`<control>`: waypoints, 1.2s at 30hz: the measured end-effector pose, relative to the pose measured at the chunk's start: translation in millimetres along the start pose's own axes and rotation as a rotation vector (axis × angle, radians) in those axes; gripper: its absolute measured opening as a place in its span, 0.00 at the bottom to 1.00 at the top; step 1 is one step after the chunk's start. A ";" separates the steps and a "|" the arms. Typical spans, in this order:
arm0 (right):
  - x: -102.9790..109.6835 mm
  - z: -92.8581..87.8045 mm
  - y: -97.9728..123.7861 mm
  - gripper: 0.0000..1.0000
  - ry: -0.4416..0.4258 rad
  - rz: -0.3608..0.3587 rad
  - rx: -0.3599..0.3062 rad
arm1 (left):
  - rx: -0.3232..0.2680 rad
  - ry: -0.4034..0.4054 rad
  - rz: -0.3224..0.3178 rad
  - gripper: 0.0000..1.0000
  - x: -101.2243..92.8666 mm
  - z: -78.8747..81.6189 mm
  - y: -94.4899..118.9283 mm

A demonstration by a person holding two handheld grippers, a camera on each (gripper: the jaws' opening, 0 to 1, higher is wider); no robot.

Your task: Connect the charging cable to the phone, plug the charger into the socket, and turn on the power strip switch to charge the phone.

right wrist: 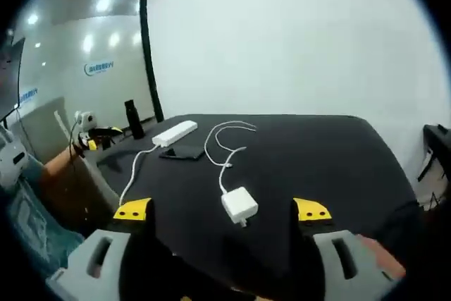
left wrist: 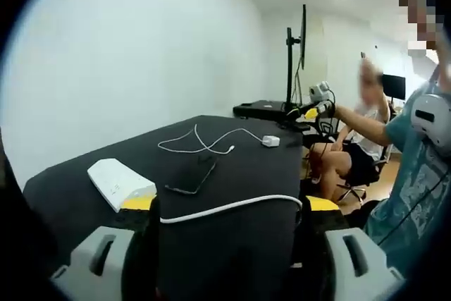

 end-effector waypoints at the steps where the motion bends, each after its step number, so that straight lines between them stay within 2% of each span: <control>1: 3.4 2.1 -2.4 0.73 -0.010 0.003 -0.005 | -0.001 0.000 -0.003 0.78 0.6 0.8 -0.9; 6: 16.6 5.8 -11.4 0.72 -0.026 0.023 0.013 | -0.003 -0.014 -0.016 0.78 4.2 5.8 -5.3; 9: 16.5 6.1 -13.2 0.71 0.009 0.001 0.033 | -0.007 -0.024 -0.028 0.78 5.1 7.4 -5.6; 19: 20.7 13.8 -13.5 0.70 0.035 -0.028 0.065 | 0.000 -0.038 -0.039 0.78 17.3 11.8 -0.3; 24: 22.9 17.9 -22.9 0.68 0.018 -0.028 0.061 | 0.008 -0.038 -0.049 0.78 25.4 14.0 -5.7; 27: 39.9 21.6 -41.2 0.64 -0.106 0.034 0.023 | 0.047 -0.055 -0.056 0.77 32.8 11.8 -16.2; 30: 69.1 21.4 -67.9 0.62 -0.317 0.128 0.007 | 0.062 -0.051 -0.079 0.76 41.1 9.3 -30.9; 31: 80.5 19.7 -80.1 0.62 -0.415 0.164 0.030 | 0.063 -0.045 -0.095 0.76 43.6 8.7 -38.6; 33: 97.3 18.9 -101.4 0.62 -0.515 0.206 0.040 | 0.062 -0.042 -0.110 0.76 47.4 8.4 -50.1; 36: 113.4 14.5 -131.7 0.61 -0.606 0.207 0.096 | 0.078 -0.041 -0.131 0.77 55.9 8.1 -72.0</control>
Point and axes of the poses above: the point that each gripper's makers call its tool centre point, and the gripper's own axes: y roughly backward along the fingers, x roughly to its left, z roughly out of its top, the point moved 7 cm from there along y, roughly backward along the fingers, and after that the axes turned 6 degrees about -z, right-handed, at the moved point
